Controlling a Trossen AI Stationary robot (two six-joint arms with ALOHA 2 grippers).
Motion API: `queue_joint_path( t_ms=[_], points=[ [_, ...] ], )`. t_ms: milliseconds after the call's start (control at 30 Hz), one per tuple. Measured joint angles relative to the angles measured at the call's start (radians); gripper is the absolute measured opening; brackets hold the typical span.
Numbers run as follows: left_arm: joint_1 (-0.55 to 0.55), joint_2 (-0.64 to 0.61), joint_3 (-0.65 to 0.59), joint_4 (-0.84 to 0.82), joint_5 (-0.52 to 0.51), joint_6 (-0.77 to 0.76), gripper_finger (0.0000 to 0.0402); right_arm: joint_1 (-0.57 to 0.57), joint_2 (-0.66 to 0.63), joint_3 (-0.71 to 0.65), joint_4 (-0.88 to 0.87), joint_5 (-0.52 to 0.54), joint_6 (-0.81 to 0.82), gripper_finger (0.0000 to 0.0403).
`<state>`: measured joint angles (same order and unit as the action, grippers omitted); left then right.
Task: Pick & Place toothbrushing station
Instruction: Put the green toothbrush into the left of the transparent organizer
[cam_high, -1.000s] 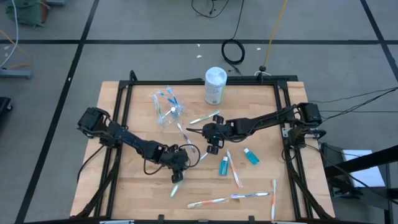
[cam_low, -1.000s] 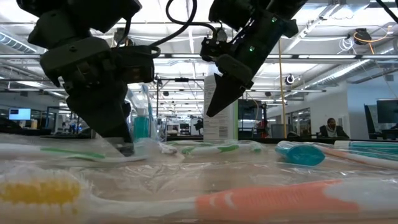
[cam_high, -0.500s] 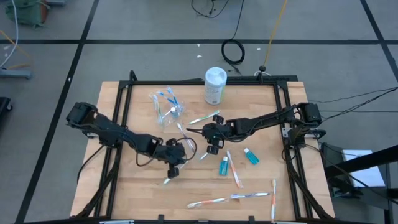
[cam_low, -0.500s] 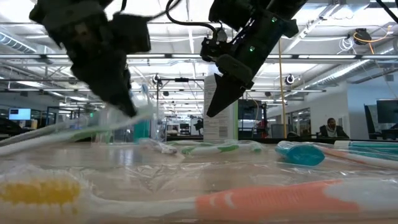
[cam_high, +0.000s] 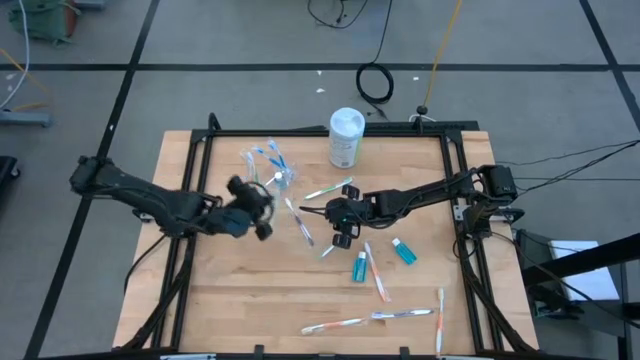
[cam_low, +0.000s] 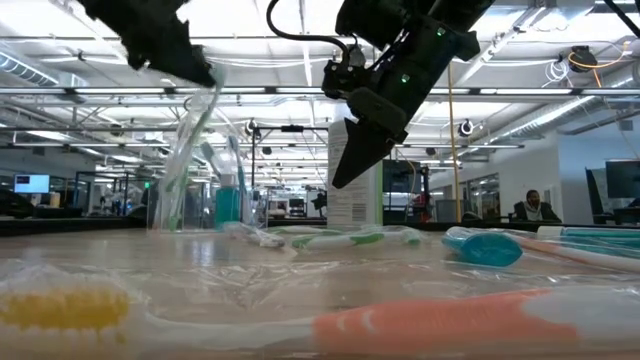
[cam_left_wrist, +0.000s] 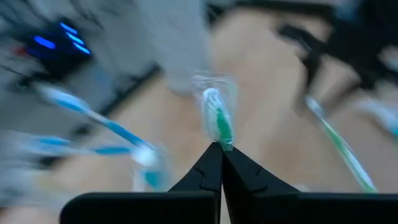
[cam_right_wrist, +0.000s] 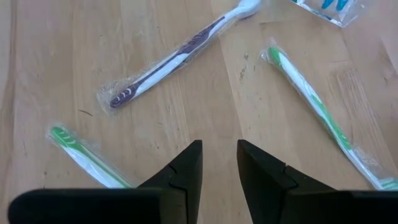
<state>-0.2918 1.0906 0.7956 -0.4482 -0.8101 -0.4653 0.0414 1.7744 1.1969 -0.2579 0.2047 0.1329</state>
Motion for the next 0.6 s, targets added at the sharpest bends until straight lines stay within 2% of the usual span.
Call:
queue_joint_path(
  t_ms=[167,300,433,600],
  points=[
    [0.004,-0.075,0.000,0.006,-0.274,0.068,0.0010,-0.001,0.000,0.000,0.001,0.001,-0.047,0.0091],
    [0.021,-0.077,0.000,0.002,-0.426,0.072,0.0003,-0.001,0.000,0.000,0.003,0.001,-0.049,0.0091],
    [0.052,-0.050,0.000,-0.025,-0.509,0.052,0.0010,-0.001,0.000,0.000,0.003,0.002,-0.049,0.0091],
    [0.098,0.029,0.000,-0.048,-0.517,-0.002,0.0004,-0.001,0.000,0.000,0.003,0.002,-0.048,0.0091]
  ],
)
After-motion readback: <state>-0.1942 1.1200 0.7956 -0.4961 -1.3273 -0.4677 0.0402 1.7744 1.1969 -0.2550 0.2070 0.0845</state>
